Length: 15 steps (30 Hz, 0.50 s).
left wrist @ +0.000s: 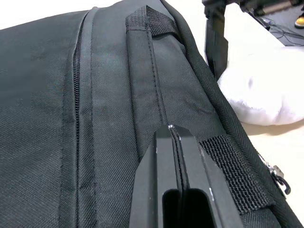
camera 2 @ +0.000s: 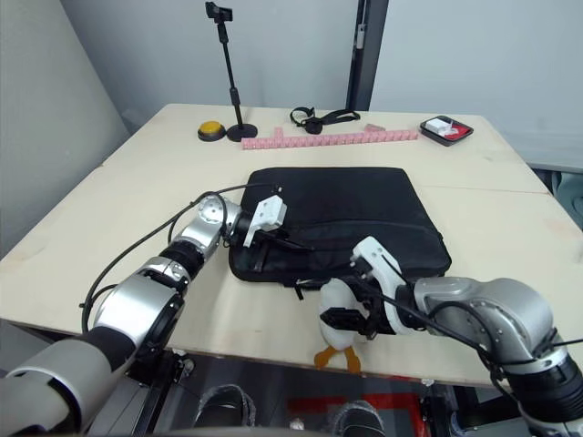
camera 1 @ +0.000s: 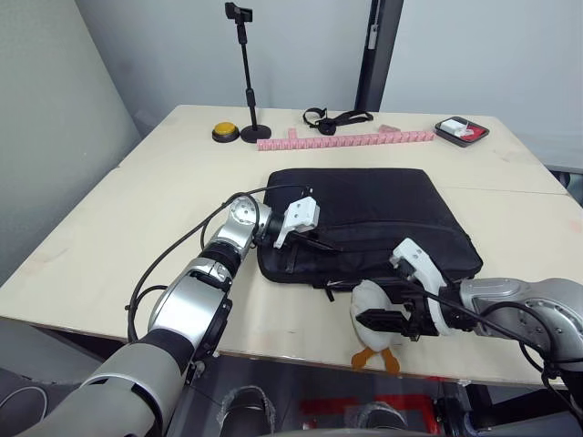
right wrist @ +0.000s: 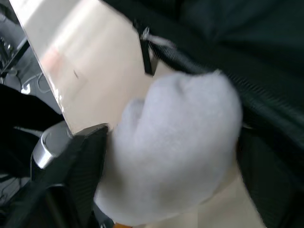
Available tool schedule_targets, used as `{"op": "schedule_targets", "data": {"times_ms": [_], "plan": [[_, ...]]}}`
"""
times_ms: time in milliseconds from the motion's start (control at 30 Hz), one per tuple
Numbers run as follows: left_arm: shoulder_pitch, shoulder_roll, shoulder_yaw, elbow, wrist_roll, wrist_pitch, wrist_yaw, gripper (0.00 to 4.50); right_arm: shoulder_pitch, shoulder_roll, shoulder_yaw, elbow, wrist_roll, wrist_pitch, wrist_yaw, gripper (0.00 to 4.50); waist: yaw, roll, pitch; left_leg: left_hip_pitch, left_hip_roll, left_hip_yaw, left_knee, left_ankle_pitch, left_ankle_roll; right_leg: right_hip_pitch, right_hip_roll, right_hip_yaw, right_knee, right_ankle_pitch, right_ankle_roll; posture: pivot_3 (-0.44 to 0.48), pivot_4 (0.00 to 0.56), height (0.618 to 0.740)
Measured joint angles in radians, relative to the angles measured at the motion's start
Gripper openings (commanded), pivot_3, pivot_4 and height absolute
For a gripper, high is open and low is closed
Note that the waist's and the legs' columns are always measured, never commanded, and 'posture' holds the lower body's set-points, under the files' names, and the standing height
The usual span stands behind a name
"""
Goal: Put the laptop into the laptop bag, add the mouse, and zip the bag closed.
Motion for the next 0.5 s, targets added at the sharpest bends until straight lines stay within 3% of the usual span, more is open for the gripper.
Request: {"op": "schedule_targets", "data": {"times_ms": [300,500], "plan": [[0.000,0.008,-0.003,0.000,0.031,-0.039,0.013,0.00,0.011,-0.065,0.001,-0.012,-0.045,-0.033,0.067,0.02,-0.001,0.000,0.000,0.001,0.000,0.000,0.000,0.000,0.000,0.001,0.000,0.000,0.000,0.000,0.001,0.000,0.150,0.739],[0.000,0.009,-0.003,0.003,0.037,-0.042,0.014,0.00,0.072,-0.171,-0.125,-0.086,0.001,-0.049,0.155,0.02,0.002,0.000,0.000,0.002,0.000,0.000,0.000,0.000,0.000,0.002,0.000,0.001,0.000,0.000,0.001,0.000,0.150,0.739]]}}
